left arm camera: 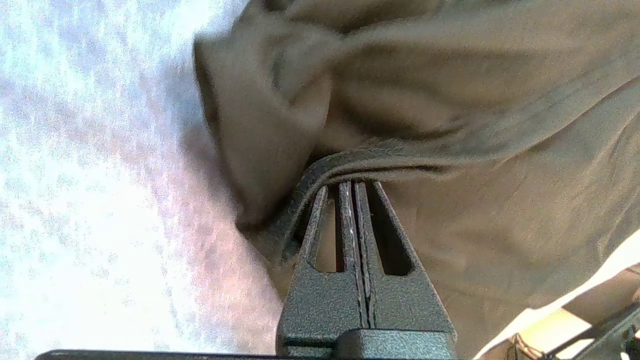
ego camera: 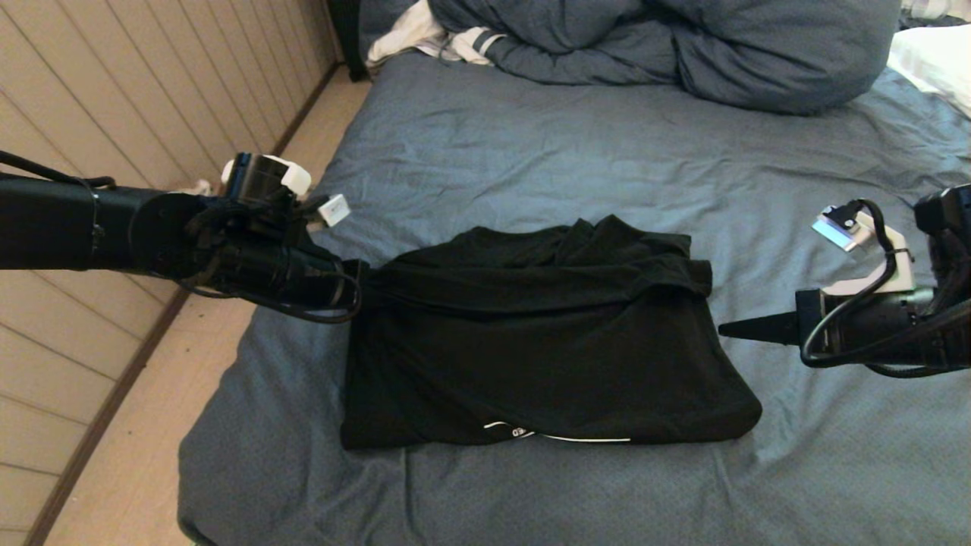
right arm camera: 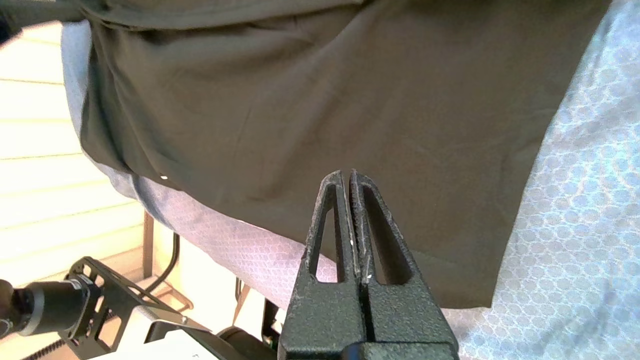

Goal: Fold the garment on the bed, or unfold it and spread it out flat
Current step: Fold the black T-shirt

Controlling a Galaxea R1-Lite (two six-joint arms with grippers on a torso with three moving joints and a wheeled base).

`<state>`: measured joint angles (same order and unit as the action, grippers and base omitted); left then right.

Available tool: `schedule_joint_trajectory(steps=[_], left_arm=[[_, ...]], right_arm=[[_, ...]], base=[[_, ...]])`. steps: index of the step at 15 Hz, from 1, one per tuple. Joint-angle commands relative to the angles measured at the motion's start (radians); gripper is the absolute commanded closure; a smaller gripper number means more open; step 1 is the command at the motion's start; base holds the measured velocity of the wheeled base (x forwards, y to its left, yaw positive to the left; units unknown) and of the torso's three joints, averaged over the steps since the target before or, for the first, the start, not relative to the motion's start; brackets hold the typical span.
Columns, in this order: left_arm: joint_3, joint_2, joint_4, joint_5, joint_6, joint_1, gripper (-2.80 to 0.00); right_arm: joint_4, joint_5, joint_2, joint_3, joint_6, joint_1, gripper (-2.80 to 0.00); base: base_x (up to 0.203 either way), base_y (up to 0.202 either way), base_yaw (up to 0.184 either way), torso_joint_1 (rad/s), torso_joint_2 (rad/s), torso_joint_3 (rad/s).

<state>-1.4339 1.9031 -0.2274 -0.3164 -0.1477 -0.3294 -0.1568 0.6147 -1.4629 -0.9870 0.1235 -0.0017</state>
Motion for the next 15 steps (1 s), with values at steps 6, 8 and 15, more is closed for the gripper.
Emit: schedule_joint_trajectory(steps=[6,8,15], left_arm=[[-0.255,0.163,0.008,-0.004,-0.076,0.033,0.00],[-0.307,0.185,0.009,-0.004,-0.089,0.039,0.00],[-0.289,0.065,-0.016,-0.002,-0.142,0.036,0.00]], right_arm=[[0.066,0.002,-0.013,0.027,0.004,0.006,0.00],[0.066,0.002,-0.011,0.028,0.004,0.008,0.00],[0.068,0.002,-0.007,0.036,0.005,0.008,0.00]], base=[[0.000,0.000,0.000,0.000,0.00,0.000],[0.000,0.000,0.000,0.000,0.00,0.000],[0.000,0.000,0.000,0.000,0.00,0.000]])
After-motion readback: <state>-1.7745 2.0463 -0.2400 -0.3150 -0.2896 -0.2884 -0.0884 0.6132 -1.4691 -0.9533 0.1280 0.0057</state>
